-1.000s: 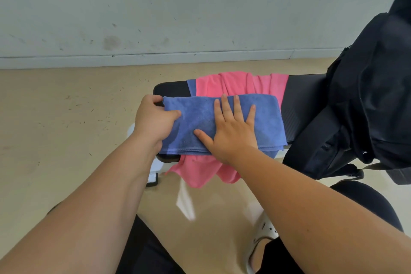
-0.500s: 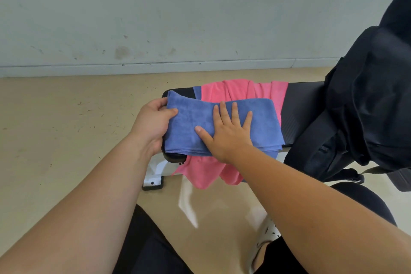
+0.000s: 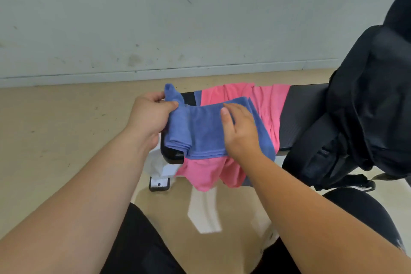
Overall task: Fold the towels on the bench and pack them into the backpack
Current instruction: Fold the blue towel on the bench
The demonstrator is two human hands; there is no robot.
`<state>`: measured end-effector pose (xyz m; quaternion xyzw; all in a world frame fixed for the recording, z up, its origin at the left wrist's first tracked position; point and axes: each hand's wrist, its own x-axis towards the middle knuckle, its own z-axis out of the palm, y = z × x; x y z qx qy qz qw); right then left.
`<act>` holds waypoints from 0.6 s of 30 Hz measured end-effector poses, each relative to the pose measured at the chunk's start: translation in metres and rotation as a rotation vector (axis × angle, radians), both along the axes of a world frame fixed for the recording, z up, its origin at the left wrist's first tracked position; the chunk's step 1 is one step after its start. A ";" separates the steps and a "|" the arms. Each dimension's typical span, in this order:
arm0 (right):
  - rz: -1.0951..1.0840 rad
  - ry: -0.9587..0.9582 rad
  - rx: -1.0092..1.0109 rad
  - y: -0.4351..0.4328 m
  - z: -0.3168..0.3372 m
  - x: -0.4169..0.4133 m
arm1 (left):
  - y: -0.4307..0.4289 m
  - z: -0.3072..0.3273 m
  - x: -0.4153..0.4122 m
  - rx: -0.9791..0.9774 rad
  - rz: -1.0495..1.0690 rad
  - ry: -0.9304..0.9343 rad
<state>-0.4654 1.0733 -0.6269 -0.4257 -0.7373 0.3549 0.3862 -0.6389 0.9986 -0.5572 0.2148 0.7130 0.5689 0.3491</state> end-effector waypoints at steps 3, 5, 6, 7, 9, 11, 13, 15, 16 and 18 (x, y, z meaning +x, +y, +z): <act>-0.068 0.057 -0.089 0.018 0.007 0.027 | 0.031 -0.008 0.040 0.030 -0.046 0.074; -0.038 0.013 -0.258 0.028 0.008 0.044 | 0.052 -0.014 0.063 0.013 -0.066 0.165; 0.002 0.002 -0.357 0.031 0.007 0.052 | 0.062 -0.017 0.074 0.005 -0.083 0.212; 0.047 -0.008 -0.433 0.034 0.005 0.058 | 0.070 -0.020 0.084 -0.009 -0.109 0.263; 0.122 -0.013 -0.500 0.037 0.001 0.067 | 0.082 -0.025 0.103 -0.049 -0.183 0.364; 0.160 0.049 -0.552 0.039 -0.006 0.073 | 0.089 -0.032 0.116 -0.118 -0.251 0.390; 0.188 0.110 -0.579 0.039 -0.012 0.076 | 0.090 -0.040 0.119 -0.182 -0.283 0.378; 0.209 0.104 -0.538 0.038 -0.011 0.077 | 0.086 -0.044 0.118 -0.182 -0.306 0.409; 0.208 0.073 -0.494 0.039 -0.010 0.077 | 0.081 -0.044 0.116 -0.165 -0.313 0.443; 0.178 -0.029 -0.391 0.042 -0.013 0.076 | 0.070 -0.043 0.109 -0.131 -0.309 0.584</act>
